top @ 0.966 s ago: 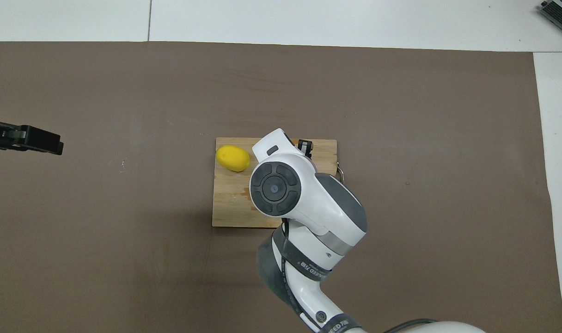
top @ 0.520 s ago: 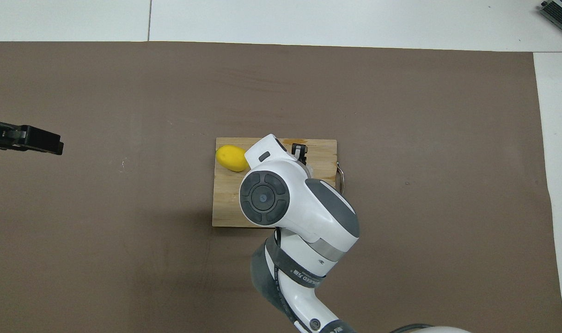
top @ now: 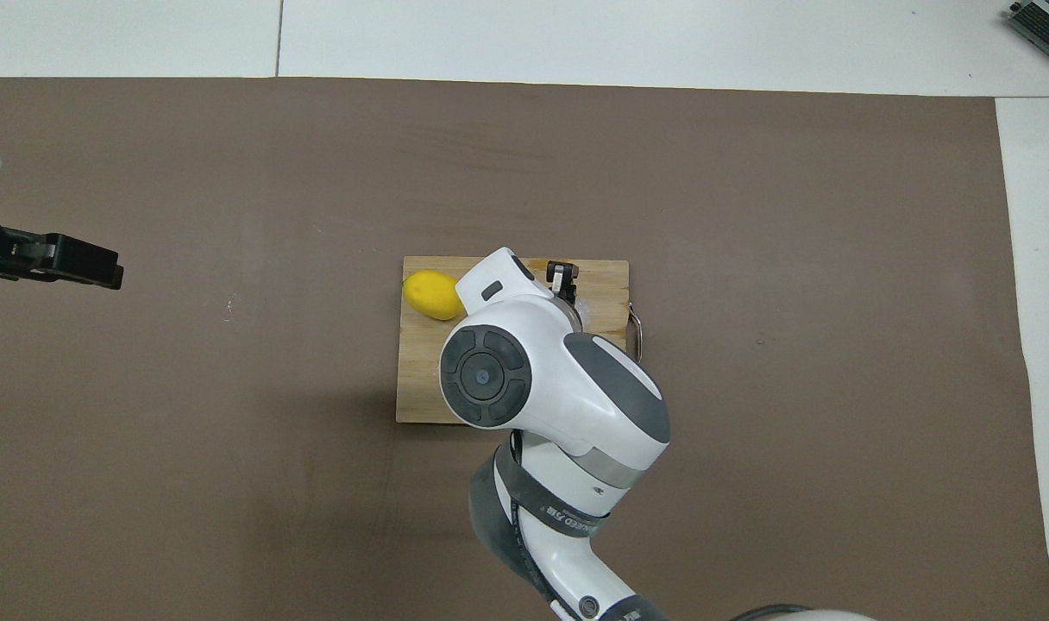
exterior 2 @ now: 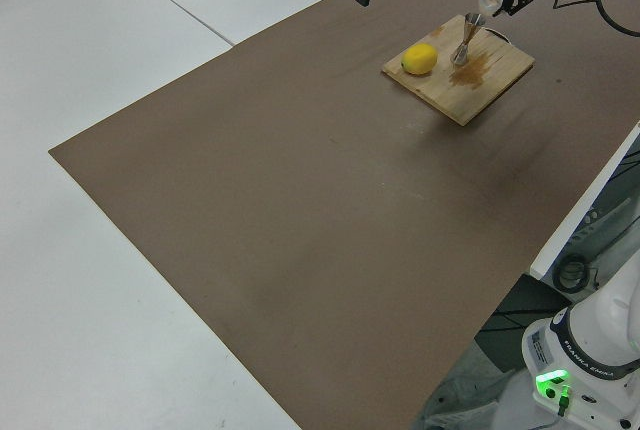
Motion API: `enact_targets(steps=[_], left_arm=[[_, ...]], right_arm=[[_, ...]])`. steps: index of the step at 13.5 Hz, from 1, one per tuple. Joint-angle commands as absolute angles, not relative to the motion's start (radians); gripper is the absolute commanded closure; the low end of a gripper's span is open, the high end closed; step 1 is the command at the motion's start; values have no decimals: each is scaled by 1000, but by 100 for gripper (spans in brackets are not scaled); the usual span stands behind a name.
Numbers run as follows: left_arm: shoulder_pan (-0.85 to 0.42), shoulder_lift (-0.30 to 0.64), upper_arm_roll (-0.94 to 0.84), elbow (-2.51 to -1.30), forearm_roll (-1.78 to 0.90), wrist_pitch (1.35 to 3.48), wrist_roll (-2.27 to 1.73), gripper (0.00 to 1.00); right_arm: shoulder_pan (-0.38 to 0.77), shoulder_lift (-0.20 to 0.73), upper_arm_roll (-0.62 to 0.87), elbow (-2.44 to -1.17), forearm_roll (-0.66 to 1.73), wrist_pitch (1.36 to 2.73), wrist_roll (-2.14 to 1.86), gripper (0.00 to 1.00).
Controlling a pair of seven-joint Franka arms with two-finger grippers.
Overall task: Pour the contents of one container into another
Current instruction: 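Hold the white cup tipped over the metal cup with the right gripper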
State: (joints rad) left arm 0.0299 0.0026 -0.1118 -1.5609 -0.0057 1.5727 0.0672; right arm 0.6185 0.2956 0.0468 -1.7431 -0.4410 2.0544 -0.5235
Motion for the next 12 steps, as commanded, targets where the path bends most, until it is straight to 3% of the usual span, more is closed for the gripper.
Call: enact_targets(steps=[1,12], left_arm=[[15,-6,-101,-1578,-15,1589,54,0],[14,-5,-101,-1578,-15,1589,52,0]], right_arm=[[629,317,51,-1721,-492,2043,-463,62],[650,324,51,-1717,-549,2040,-428,62]])
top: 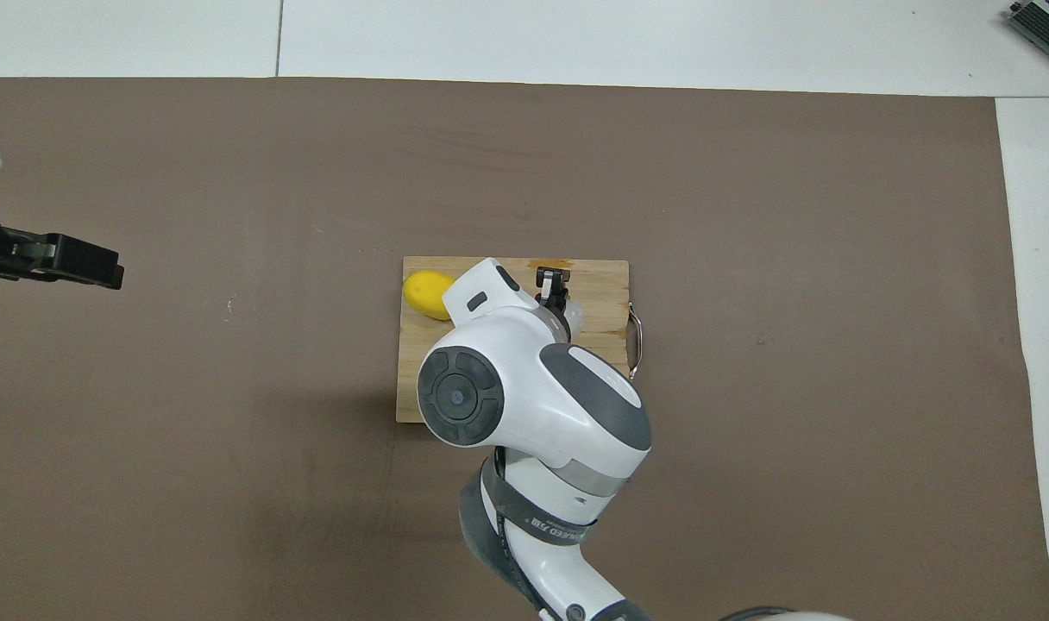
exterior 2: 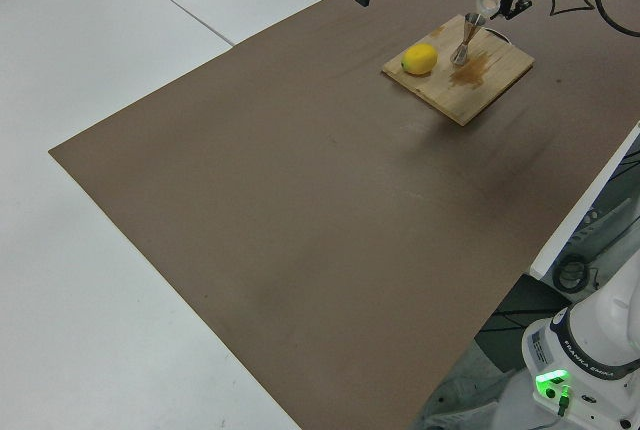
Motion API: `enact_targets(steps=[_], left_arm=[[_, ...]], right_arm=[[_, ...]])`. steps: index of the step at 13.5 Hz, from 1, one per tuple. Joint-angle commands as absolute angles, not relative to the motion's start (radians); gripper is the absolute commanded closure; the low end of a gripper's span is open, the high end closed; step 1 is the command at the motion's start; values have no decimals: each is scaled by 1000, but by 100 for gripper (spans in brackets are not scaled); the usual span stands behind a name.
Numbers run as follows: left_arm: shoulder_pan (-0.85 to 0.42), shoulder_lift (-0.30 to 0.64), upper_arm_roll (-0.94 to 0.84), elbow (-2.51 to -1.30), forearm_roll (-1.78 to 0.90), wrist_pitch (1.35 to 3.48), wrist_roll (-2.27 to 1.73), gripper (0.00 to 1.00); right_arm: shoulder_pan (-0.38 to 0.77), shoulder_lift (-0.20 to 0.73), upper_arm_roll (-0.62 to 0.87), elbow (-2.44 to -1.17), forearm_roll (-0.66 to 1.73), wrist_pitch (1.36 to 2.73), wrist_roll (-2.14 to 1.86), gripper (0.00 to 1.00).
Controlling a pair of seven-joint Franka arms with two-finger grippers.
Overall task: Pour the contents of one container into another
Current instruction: 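Hold the white cup tipped over the metal cup with the right gripper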
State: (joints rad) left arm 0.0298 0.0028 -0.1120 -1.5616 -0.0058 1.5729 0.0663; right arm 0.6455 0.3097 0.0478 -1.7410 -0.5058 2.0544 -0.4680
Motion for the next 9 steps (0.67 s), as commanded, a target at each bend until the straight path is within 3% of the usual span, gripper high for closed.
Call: enact_targets(steps=[1,9], left_arm=[[15,-5,-101,-1578,-15,1589,52,0],[14,-5,-103,-1578,-15,1591,52,0]], right_arm=[[652,324,51,-1717,-549,2037,-422,61],[663,324,51,-1717,-571,2034,-422,61]])
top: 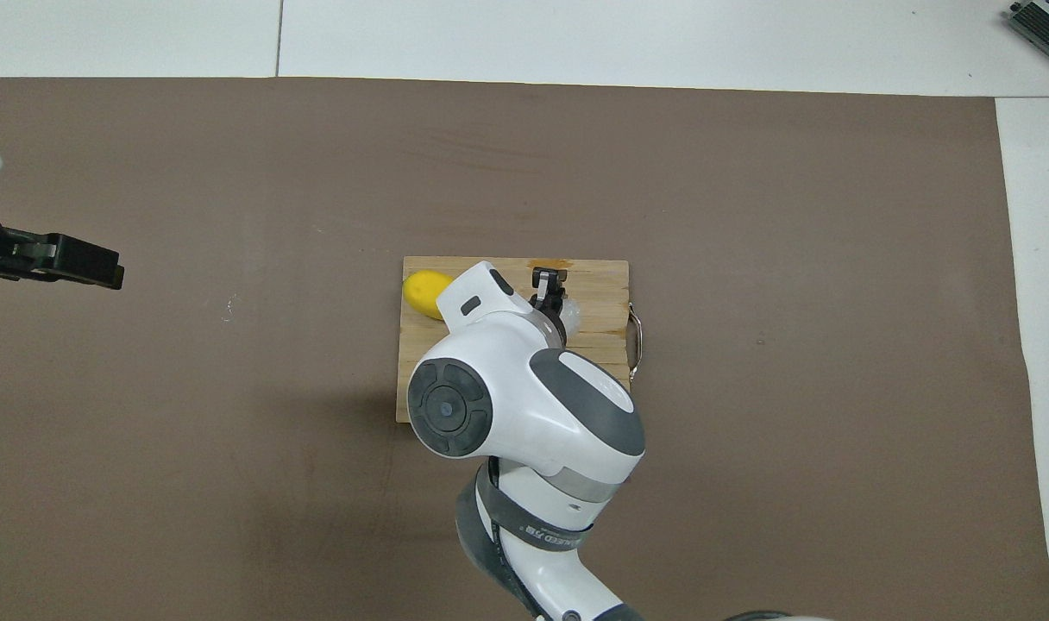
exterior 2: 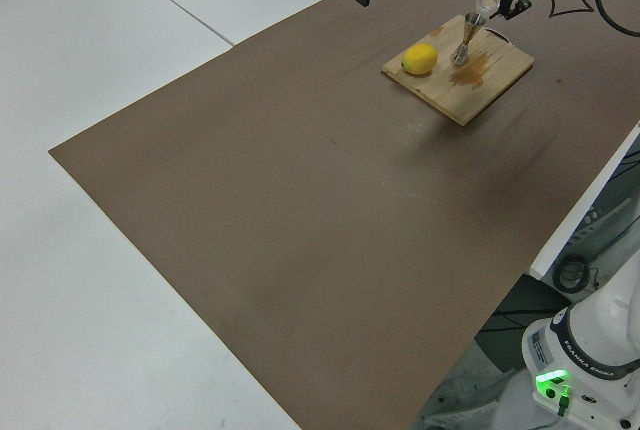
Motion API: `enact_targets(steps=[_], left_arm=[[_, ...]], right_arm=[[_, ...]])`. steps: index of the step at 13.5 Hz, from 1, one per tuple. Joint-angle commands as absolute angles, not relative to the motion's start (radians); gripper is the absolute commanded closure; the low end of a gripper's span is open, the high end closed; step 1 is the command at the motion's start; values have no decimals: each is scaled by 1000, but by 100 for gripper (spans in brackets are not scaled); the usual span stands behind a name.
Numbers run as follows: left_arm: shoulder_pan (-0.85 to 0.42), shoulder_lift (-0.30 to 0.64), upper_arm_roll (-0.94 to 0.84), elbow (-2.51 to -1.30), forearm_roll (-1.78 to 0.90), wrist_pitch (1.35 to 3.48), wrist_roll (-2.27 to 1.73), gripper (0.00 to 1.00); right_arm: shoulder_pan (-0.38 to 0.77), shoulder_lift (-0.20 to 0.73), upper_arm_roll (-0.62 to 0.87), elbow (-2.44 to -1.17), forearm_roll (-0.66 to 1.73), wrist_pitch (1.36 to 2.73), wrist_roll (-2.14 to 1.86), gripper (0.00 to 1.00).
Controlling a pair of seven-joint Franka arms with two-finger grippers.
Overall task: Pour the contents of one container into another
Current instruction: 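Hold the white cup tipped over the metal cup with the right gripper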
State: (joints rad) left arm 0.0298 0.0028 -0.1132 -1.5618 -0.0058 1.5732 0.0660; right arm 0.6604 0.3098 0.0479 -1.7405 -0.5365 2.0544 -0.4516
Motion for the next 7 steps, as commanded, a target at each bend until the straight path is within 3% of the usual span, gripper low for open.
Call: enact_targets(steps=[1,7], left_arm=[[14,-5,-103,-1578,-15,1591,52,0],[14,-5,-103,-1578,-15,1591,52,0]], right_arm=[[664,325,51,-1717,-572,2034,-422,61],[676,328,51,-1717,-588,2031,-413,61]])
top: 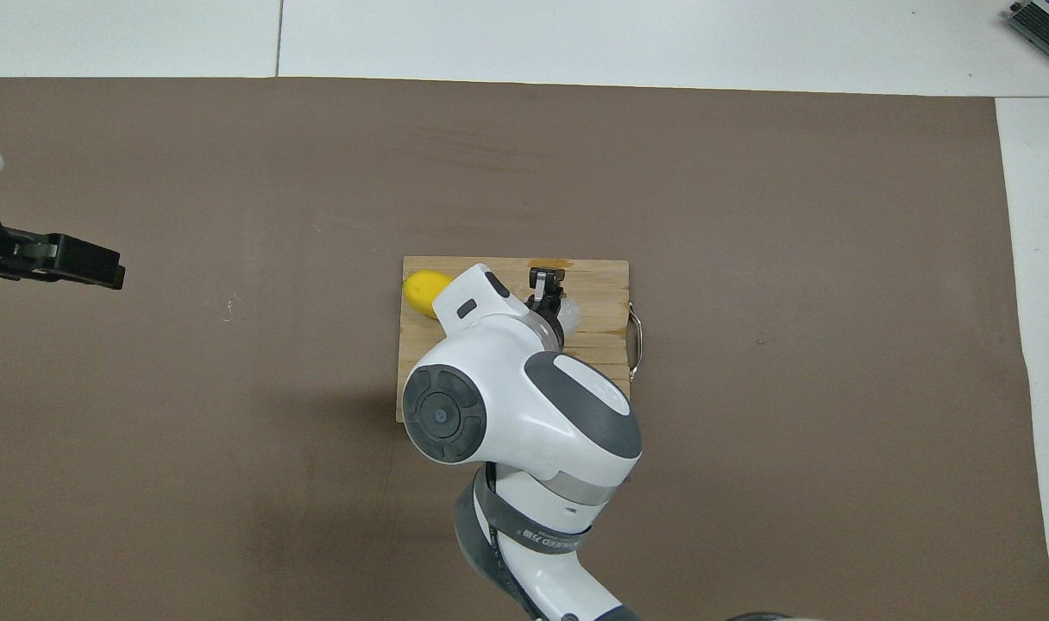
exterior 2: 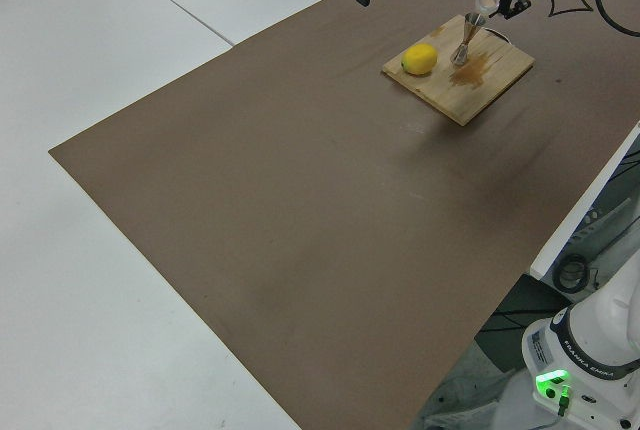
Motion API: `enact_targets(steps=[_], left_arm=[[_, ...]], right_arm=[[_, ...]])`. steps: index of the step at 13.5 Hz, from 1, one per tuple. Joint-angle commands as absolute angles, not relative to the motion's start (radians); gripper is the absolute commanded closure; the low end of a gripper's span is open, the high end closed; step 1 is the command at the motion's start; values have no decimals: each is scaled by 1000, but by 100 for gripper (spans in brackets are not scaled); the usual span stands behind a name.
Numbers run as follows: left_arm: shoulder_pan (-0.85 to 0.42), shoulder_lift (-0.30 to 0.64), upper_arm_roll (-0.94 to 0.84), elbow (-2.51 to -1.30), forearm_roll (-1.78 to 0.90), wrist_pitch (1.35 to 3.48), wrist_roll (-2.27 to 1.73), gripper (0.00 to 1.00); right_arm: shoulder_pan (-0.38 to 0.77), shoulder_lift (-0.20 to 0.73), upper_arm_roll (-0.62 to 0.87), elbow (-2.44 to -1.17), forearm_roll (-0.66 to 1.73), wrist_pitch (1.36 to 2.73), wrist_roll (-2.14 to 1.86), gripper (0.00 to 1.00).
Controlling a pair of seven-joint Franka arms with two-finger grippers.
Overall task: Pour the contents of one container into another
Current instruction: 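Hold the white cup tipped over the metal cup with the right gripper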
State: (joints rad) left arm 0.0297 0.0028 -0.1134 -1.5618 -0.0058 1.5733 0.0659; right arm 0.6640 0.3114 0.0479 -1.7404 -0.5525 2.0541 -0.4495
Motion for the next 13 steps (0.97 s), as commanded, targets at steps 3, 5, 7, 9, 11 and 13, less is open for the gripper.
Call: enact_targets(steps=[3,5,7,9,11,13], left_arm=[[14,-3,-104,-1578,-14,1591,52,0],[14,-3,-104,-1578,-12,1591,52,0],[14,-2,-104,-1578,-11,1591,51,0],[14,0,-104,-1578,-11,1591,51,0],[14,0,-106,-1578,-11,1591,51,0],[14,0,-106,-1578,-11,1592,51,0]], right_arm=[[678,328,51,-1717,-607,2031,-413,61],[680,328,51,-1717,-612,2031,-413,61],[680,328,51,-1717,-617,2031,-413,61],[680,328,51,-1718,-629,2029,-413,61],[680,328,51,-1720,-638,2028,-413,61],[681,328,51,-1720,-640,2026,-413,61]])
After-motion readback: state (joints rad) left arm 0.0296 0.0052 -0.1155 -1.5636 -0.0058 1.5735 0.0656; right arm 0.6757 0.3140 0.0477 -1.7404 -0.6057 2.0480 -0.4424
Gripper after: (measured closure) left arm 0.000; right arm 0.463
